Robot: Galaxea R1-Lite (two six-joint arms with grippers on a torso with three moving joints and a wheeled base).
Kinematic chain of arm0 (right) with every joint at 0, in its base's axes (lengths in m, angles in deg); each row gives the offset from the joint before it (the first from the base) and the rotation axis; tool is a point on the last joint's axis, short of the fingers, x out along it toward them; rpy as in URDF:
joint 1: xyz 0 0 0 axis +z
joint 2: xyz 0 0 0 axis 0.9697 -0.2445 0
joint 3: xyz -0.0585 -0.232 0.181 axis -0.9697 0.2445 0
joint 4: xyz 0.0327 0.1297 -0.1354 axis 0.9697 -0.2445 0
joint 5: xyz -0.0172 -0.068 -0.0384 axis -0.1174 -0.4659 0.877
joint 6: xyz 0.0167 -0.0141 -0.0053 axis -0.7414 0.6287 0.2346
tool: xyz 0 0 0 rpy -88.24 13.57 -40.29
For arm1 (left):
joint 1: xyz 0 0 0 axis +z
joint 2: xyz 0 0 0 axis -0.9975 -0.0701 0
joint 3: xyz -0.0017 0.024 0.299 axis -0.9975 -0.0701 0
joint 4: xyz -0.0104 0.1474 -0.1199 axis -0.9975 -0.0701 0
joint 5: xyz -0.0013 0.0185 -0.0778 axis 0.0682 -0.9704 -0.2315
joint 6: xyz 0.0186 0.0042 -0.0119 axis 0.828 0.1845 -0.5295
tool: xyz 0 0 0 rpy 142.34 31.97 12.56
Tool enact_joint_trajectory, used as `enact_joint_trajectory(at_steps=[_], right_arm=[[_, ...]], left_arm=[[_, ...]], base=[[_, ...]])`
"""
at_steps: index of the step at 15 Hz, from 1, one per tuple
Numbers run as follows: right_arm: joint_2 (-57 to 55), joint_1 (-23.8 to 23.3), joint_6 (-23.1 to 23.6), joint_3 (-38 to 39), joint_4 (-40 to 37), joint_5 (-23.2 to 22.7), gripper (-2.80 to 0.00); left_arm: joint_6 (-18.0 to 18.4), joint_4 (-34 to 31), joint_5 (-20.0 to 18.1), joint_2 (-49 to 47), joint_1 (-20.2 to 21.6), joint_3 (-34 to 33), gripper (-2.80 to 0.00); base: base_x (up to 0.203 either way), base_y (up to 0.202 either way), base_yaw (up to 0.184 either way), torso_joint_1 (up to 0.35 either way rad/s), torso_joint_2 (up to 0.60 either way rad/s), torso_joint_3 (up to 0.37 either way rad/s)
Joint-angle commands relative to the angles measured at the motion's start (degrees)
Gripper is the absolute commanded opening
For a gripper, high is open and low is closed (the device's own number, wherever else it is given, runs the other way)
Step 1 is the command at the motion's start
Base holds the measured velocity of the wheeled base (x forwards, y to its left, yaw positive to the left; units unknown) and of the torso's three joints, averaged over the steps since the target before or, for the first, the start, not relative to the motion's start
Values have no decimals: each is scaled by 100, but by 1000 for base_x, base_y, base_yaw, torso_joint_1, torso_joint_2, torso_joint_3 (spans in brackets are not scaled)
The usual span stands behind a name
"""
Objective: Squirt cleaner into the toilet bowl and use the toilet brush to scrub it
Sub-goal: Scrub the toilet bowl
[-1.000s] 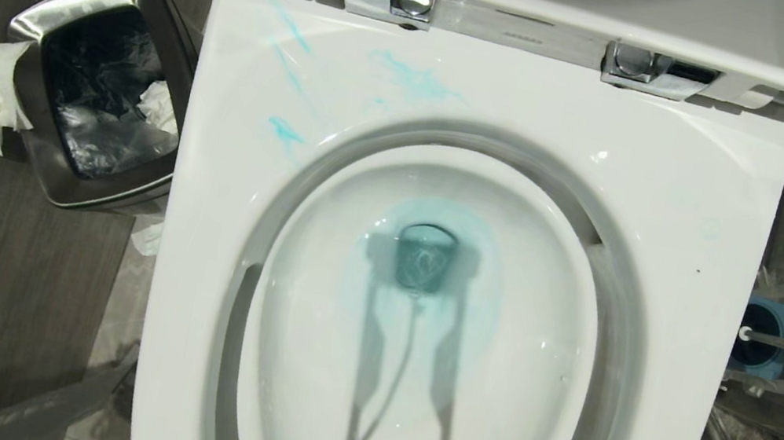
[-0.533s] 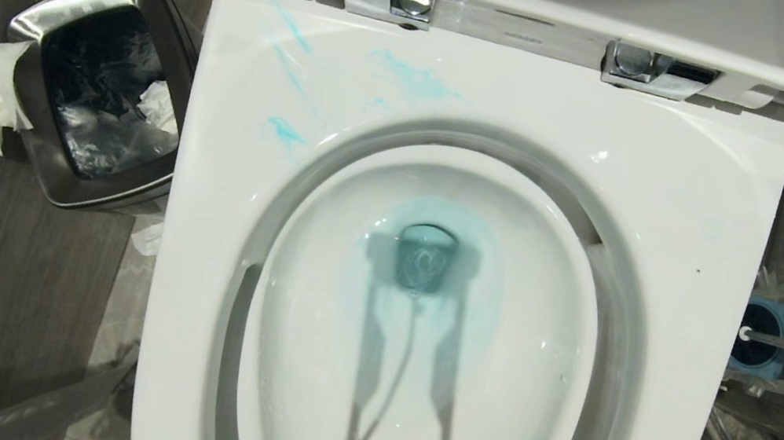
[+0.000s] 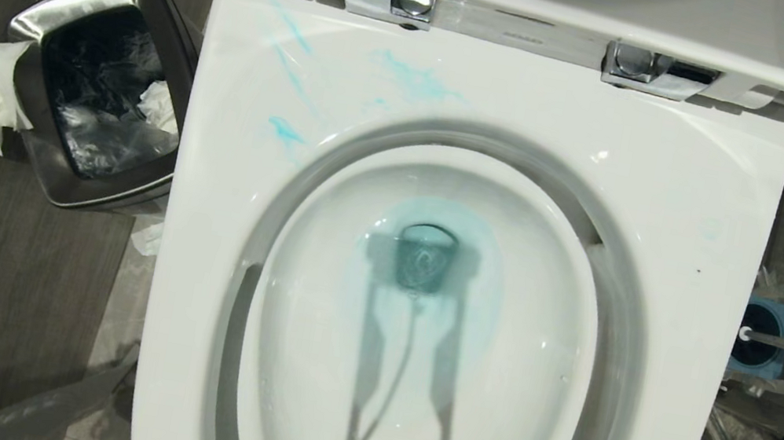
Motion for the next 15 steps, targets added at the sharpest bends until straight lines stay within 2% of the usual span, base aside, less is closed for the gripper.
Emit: enact_joint_trajectory(at_steps=[1, 4, 6, 11, 13, 15], right_arm=[[3, -185, -26, 25, 19, -71, 0], [-132, -830, -29, 25, -21, -344, 0], [-205, -1095, -3, 25, -115, -349, 0], [-626, -2206, 19, -37, 10, -528, 0], [-756, -2468, 14, -162, 195, -642, 0], [-818, -2531, 7, -168, 464, -787, 0]], left_arm=[[2, -1, 3, 1, -2, -9, -280], [2, -1, -5, 1, -2, -9, -280], [2, -1, -5, 1, -2, -9, -280], [2, -1, 0, 1, -2, -9, -280], [2, -1, -6, 1, -2, -9, -280], [2, -1, 3, 1, -2, -9, -280]], base=[[0, 0, 0, 0, 0, 0], [0, 0, 0, 0, 0, 0], [0, 0, 0, 0, 0, 0], [0, 0, 0, 0, 0, 0], [0, 0, 0, 0, 0, 0], [0, 0, 0, 0, 0, 0]])
